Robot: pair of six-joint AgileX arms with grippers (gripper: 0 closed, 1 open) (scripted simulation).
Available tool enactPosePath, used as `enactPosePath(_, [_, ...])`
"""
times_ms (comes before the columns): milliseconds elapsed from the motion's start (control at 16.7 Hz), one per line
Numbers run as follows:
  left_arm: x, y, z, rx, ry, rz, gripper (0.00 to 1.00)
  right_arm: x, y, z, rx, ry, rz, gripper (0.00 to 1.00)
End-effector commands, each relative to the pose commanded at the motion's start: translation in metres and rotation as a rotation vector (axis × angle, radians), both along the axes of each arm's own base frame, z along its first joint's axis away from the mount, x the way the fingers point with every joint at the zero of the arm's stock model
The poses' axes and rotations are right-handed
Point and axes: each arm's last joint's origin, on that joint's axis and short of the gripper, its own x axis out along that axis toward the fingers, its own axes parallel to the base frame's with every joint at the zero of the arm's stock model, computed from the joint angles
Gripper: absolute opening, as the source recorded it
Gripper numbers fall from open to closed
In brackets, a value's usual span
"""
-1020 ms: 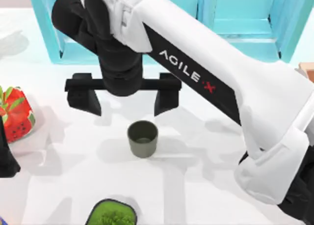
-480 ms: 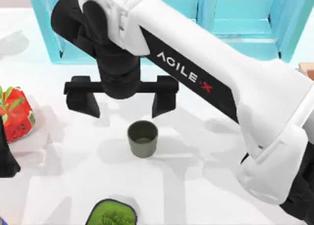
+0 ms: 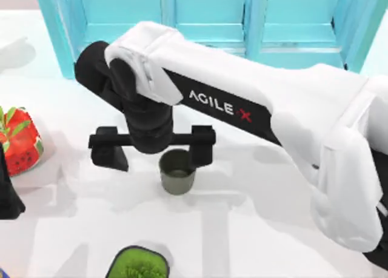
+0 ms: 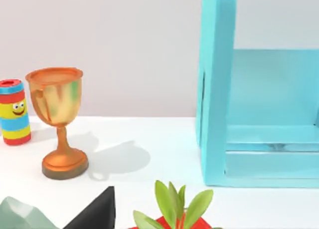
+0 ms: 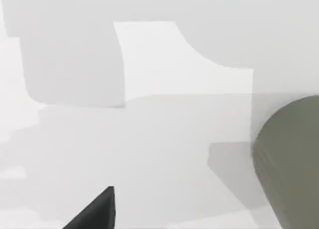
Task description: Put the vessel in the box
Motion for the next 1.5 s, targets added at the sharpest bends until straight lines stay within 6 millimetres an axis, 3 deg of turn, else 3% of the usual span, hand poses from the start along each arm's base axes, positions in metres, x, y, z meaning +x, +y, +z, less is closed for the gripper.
enactPosePath(180, [0.0, 0.0, 0.0, 0.0, 0.0, 0.0, 1.0, -0.001, -0.002, -0.016, 0.004, -0.003, 0.0, 1.0])
enactPosePath(480, [0.0, 0.0, 0.0, 0.0, 0.0, 0.0, 1.0, -0.001, -0.002, -0.018, 0.005, -0.004, 0.0, 1.0])
enactPosePath(1260, [0.0, 0.0, 0.0, 0.0, 0.0, 0.0, 1.0, -0.001, -0.002, -0.018, 0.005, -0.004, 0.0, 0.02])
enactPosePath(1500, [0.0, 0.0, 0.0, 0.0, 0.0, 0.0, 1.0, -0.001, -0.002, -0.018, 0.005, -0.004, 0.0, 0.0])
